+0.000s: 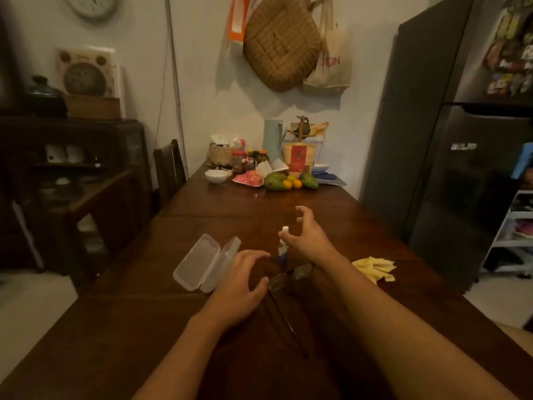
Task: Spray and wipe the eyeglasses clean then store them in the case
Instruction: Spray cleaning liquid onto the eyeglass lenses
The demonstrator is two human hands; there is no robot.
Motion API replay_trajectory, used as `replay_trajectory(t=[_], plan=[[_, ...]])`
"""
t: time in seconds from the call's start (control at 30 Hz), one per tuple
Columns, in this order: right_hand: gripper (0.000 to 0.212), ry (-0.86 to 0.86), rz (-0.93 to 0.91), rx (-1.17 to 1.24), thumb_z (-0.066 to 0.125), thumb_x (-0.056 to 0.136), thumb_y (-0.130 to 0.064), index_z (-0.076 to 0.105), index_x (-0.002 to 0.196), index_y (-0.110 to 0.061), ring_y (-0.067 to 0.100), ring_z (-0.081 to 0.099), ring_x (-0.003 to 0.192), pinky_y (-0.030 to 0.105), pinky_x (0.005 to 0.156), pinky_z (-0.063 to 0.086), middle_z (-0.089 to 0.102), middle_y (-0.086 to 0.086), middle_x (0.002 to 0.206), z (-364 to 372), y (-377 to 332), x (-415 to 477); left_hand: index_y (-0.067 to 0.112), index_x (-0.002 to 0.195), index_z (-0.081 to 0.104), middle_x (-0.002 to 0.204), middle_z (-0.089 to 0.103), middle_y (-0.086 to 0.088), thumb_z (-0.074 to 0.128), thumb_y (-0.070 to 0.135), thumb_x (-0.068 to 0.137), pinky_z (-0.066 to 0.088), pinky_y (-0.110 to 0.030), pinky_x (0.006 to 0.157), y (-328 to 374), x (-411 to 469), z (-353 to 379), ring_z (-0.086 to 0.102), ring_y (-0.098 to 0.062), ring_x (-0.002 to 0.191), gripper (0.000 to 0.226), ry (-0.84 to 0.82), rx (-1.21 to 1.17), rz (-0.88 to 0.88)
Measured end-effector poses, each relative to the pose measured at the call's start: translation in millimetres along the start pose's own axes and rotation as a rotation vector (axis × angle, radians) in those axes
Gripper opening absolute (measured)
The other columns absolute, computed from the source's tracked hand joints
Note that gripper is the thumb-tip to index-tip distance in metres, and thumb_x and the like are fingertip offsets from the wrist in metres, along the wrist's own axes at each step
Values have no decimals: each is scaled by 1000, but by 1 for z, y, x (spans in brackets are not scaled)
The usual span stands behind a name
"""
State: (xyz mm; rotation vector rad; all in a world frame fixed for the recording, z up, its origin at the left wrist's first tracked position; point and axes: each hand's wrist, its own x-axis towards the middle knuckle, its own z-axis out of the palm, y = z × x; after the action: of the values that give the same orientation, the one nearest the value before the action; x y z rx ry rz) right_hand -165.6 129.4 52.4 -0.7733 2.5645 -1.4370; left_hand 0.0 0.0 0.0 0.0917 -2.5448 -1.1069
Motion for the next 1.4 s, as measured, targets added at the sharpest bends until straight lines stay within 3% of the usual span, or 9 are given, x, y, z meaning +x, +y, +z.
replay_trajectory(t=[0.13,0.27,0.37,0.53,0.67,0.8,1.1,1.2,1.4], plan=[[72,-55,49,5,73,89,-34,32,148,-30,24,48,132,35,94,49,43,5,150,8,5,12,44,136,40,140,34,20,56,41,94,33,-18,96,-7,1,8,33,3,126,45,-47,0,-101],[31,-125,19,-13,67,94,-30,59,124,-27,11,60,104,28,81,53,60,-1,127,18,16,18,46,133,44,135,43,17,50,49,95,36,-18,89,-17,1,13,41,3,118,39,-87,-8,-137],[14,-140,-3,-27,59,99,-29,64,111,-26,12,65,96,33,84,56,66,-2,108,18,21,19,46,134,41,136,42,16,41,54,96,37,-19,90,-20,2,15,42,2,118,39,-129,-10,-131],[15,4,-150,108,51,103,-27,62,113,-23,13,67,94,28,80,53,69,-2,99,-5,21,5,50,132,39,136,38,16,36,56,96,34,-21,97,-26,3,16,38,1,125,37,-121,2,-68],[26,4,-232,192,40,107,-32,58,123,-23,14,70,88,30,81,56,68,4,94,-32,20,-31,51,127,42,131,38,20,46,37,100,35,-16,96,-23,4,15,39,7,118,32,-113,-15,-17],[30,-57,-242,294,37,107,-32,58,124,-20,15,67,75,27,69,54,64,7,88,-38,28,-70,51,121,51,130,38,22,60,19,93,32,-26,106,-24,5,13,35,3,125,44,-152,26,56],[28,-122,-87,562,46,102,-36,57,109,-12,15,57,61,28,62,48,66,6,79,-19,61,-108,43,92,68,111,50,25,76,19,79,29,-10,88,-17,3,11,38,9,109,28,-2,218,238],[34,-175,-40,651,40,104,-36,60,100,-10,14,53,57,25,56,44,63,8,74,-17,65,-111,35,88,74,105,57,23,79,22,73,28,-8,87,-19,5,11,40,-1,106,21,78,271,280],[47,-190,47,662,36,104,-43,59,87,-6,14,49,48,23,43,39,60,8,66,-16,66,-113,29,82,78,97,68,16,63,47,70,17,-6,95,-17,3,9,30,-11,112,27,266,277,339]])
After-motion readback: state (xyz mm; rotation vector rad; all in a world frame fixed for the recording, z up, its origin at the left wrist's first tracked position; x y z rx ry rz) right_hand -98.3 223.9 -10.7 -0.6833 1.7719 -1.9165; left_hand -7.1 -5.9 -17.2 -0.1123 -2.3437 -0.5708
